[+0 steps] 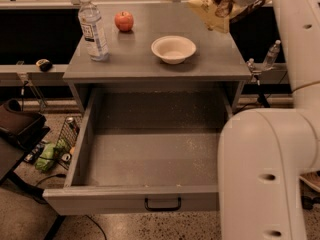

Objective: Pick brown chip bag from top drawer and place on counter

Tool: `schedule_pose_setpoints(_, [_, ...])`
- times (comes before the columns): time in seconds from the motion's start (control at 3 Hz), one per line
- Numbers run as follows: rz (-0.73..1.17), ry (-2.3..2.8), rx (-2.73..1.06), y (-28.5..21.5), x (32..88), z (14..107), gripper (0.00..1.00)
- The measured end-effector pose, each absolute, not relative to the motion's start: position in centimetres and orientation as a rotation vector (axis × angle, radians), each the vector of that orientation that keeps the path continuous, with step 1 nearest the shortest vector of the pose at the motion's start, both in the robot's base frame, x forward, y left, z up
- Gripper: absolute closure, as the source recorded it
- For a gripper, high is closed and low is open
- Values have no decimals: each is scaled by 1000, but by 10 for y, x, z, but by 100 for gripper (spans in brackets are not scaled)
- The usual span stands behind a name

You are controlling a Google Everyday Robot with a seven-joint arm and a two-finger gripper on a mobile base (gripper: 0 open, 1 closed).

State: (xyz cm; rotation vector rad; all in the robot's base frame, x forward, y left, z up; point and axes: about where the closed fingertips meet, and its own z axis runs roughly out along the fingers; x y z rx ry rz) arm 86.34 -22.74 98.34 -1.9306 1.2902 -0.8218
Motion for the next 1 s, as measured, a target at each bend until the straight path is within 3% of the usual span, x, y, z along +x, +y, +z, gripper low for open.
schedule_pose_setpoints(1.0, [-710, 1291, -1629, -181, 917, 979, 100])
